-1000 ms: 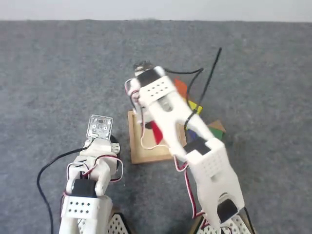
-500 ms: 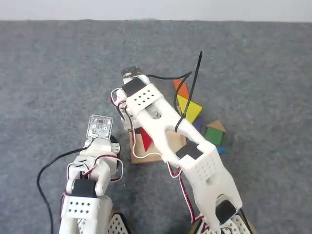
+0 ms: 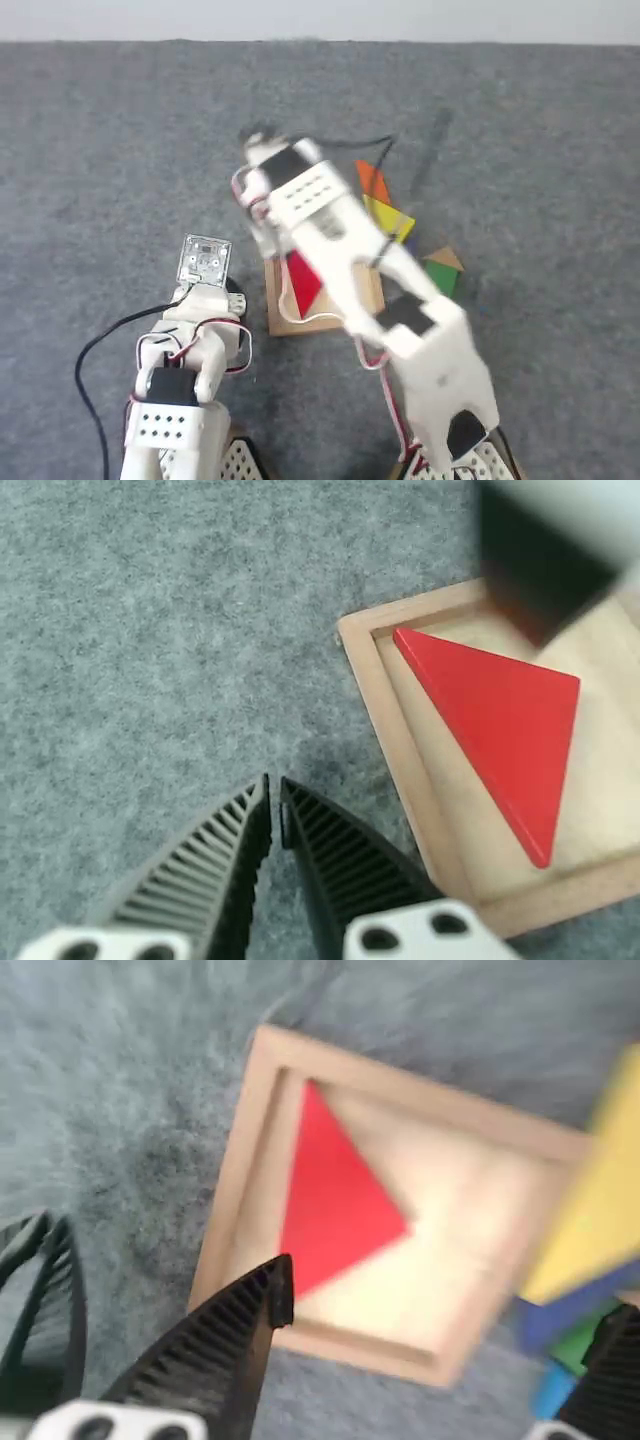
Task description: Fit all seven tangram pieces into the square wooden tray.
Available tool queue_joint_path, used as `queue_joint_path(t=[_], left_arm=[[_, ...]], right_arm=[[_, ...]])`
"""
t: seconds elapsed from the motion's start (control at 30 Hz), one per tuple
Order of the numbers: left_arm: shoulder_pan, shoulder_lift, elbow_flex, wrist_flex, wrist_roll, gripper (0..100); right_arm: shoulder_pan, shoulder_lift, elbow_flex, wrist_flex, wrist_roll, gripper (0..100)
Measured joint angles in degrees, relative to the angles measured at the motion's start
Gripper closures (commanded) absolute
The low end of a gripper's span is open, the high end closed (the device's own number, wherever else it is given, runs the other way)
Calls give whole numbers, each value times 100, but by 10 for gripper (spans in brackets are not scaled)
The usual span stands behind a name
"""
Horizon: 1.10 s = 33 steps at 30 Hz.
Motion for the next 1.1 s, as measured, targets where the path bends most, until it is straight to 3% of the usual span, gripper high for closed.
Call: queue_joint_path(t=[0.17,0.3,0.4,0.53,0.7,1.1], left_arm=[[0,0,0,0,0,986],[0,0,0,0,0,986],[0,0,0,0,0,986],[0,0,0,0,0,986],[0,0,0,0,0,986],[0,0,0,0,0,986]], right_arm=[[571,-1829,79,475,352,630],[659,-3182,1222,246,642,731],[651,-4132,2857,-782,1046,826],[1002,-5213,5670,-3015,1389,991],[1248,-5662,8149,-5380,1538,965],[976,-4501,8273,-5943,1662,965]])
